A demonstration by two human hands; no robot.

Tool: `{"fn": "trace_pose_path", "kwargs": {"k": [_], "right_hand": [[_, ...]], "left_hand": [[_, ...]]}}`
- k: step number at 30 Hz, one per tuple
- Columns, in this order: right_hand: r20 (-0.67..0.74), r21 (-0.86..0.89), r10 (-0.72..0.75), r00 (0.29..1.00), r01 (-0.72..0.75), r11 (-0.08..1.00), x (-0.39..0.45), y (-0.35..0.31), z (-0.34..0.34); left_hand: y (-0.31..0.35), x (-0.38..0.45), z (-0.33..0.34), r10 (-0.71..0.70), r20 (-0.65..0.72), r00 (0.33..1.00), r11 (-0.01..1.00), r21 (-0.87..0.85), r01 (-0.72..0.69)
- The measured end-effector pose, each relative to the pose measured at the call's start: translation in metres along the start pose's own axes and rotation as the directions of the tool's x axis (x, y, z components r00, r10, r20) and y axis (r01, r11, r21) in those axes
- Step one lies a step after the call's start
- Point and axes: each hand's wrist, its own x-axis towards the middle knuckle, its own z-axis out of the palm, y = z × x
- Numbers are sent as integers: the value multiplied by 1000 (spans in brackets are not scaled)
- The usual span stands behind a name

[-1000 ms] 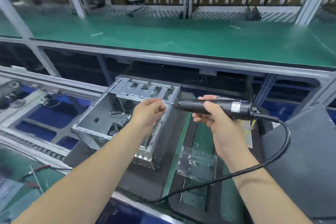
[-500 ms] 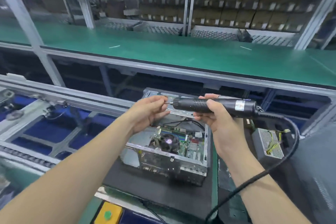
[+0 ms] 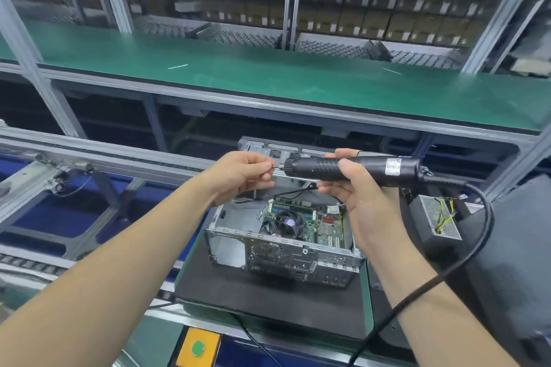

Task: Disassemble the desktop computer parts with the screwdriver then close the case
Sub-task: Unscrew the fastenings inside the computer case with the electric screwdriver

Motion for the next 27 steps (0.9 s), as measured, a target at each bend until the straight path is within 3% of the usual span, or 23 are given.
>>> {"fn": "trace_pose_path", "kwargs": {"k": [13,20,24,27], "right_hand": [[-32,9,117,993,-117,993,-7,6,-30],[-58,116,135,989,-128,985,-3,1,-44],[-31,140,118,993,-113,984,1,-2,-49],[-26,123,107,994,-103,987,3,-1,-53]], "left_hand": [[-30,7,27,-116,14,993,979,-165,117],[-24,5,44,-80,-109,991,978,-201,57],[-21,7,55,-136,-169,976,951,-298,81],[-27,12,57,-186,-213,959,957,-262,128]]}}
